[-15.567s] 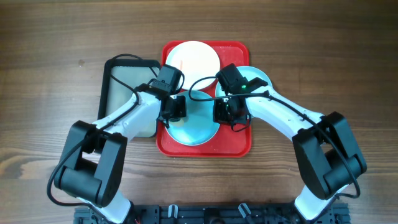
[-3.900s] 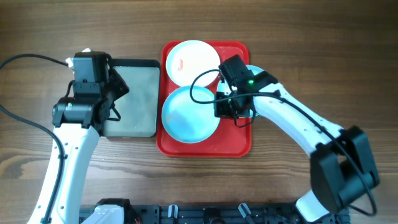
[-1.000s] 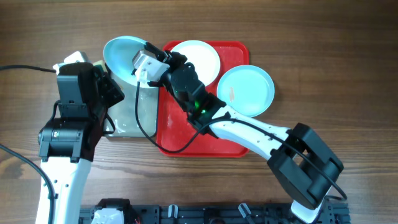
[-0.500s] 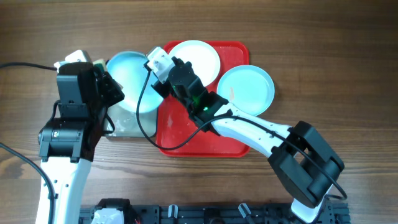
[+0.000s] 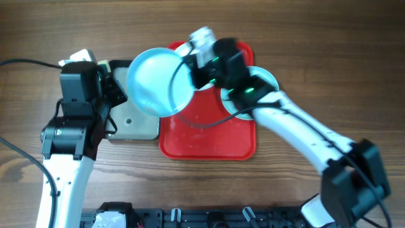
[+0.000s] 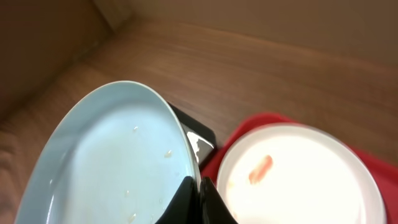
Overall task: Clean dirty plates on tray and stack at the side
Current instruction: 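Carry the blue plate with the right gripper to the table's right side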
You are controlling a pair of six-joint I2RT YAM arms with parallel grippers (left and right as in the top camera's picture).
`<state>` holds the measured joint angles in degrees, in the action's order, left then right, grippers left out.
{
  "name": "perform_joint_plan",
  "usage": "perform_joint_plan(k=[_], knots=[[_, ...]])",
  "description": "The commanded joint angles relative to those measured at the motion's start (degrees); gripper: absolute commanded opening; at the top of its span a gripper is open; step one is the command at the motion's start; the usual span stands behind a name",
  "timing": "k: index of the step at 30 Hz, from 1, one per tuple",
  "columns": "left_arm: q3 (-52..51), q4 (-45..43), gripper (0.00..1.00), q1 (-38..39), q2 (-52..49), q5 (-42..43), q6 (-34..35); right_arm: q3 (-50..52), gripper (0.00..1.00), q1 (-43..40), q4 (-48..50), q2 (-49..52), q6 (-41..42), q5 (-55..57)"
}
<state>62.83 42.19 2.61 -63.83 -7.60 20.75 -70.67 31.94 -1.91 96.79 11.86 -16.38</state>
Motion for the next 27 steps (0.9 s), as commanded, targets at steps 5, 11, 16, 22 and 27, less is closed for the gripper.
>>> perform_joint_plan(k=[5, 11, 16, 22, 27], knots=[[-0.22, -0.35, 0.04, -0.28, -3.87, 0.26, -1.11, -0.74, 0.04, -15.21, -15.85, -7.41, 7.54, -16.35], [-0.22, -0.35, 0.04, -0.26, -6.32, 1.81, -1.07, -0.74, 0.04, -28.81, -26.56, -13.29, 3.1, -15.67], [-0.22, -0.42, 0.04, -0.26, -6.69, 2.69, -1.05, -0.74, 0.04, -39.89, -28.87, -14.95, 3.23, -15.19], [-0.22, -0.44, 0.04, -0.26, -6.69, 2.69, -1.03, -0.74, 0.04, -49.42, -28.52, -14.62, 3.32, -9.51], [-0.22, 0.07, 0.04, -0.26, -6.69, 2.67, -1.05, -0.74, 0.04, -54.03, -28.57, -14.62, 3.37, -0.98]])
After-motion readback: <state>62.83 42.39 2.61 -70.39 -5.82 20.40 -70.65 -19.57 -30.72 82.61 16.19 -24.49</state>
